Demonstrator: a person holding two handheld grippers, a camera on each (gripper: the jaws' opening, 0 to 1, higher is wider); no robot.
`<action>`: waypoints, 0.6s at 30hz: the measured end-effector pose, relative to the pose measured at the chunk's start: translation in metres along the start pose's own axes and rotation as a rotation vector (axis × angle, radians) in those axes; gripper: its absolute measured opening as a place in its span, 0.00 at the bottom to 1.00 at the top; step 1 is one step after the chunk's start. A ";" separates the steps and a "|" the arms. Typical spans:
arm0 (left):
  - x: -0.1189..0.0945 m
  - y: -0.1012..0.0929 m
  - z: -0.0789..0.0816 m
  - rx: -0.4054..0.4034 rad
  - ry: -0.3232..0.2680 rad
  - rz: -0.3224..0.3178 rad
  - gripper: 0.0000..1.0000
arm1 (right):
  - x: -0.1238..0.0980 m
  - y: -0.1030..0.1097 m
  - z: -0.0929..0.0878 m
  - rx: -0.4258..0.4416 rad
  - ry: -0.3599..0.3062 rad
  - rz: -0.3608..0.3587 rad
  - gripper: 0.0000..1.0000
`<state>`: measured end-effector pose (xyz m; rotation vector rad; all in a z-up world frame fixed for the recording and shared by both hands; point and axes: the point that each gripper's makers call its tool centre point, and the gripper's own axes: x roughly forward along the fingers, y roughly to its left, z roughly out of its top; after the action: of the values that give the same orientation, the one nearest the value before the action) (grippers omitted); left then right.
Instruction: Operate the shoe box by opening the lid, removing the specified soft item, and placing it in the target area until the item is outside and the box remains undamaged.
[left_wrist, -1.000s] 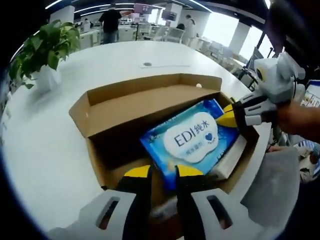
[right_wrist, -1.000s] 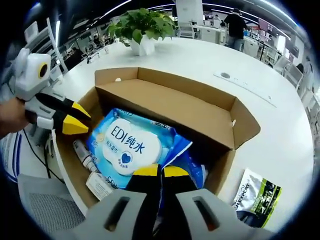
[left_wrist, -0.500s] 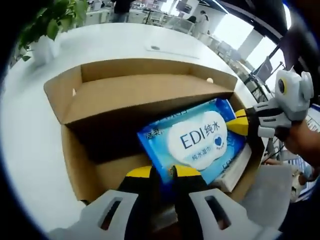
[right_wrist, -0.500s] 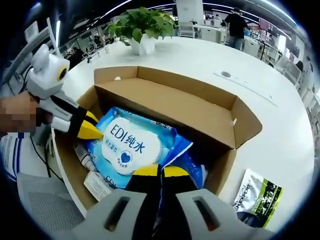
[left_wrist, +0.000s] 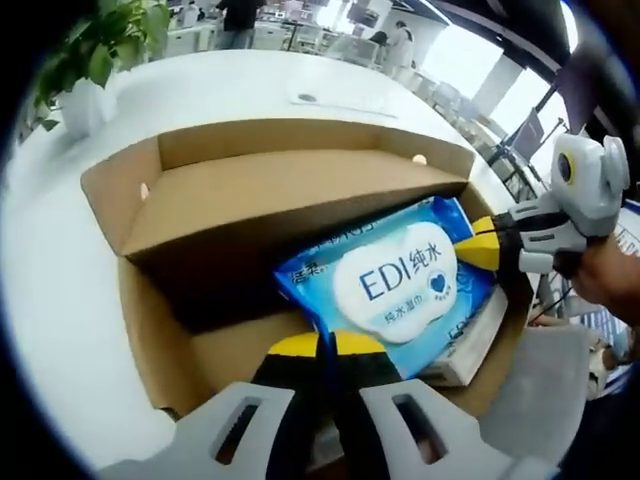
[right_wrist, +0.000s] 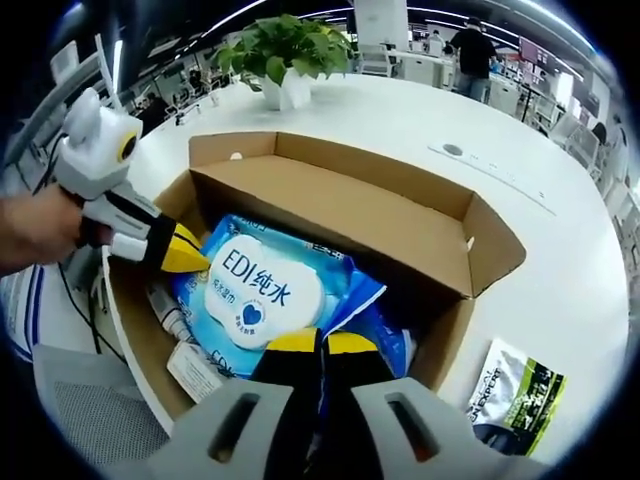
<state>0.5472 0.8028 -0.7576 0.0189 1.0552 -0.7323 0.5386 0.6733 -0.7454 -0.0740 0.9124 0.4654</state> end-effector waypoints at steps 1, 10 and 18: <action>-0.002 0.000 0.001 -0.001 -0.006 0.001 0.00 | -0.001 0.000 0.000 0.003 -0.001 0.001 0.00; -0.029 -0.010 0.007 0.023 -0.032 0.005 0.00 | -0.015 0.009 0.009 0.010 -0.022 0.009 0.00; -0.052 -0.018 0.012 0.024 -0.076 0.000 0.00 | -0.033 0.016 0.021 0.015 -0.054 0.010 0.00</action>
<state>0.5322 0.8132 -0.7038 0.0115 0.9734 -0.7403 0.5304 0.6813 -0.7052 -0.0430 0.8634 0.4682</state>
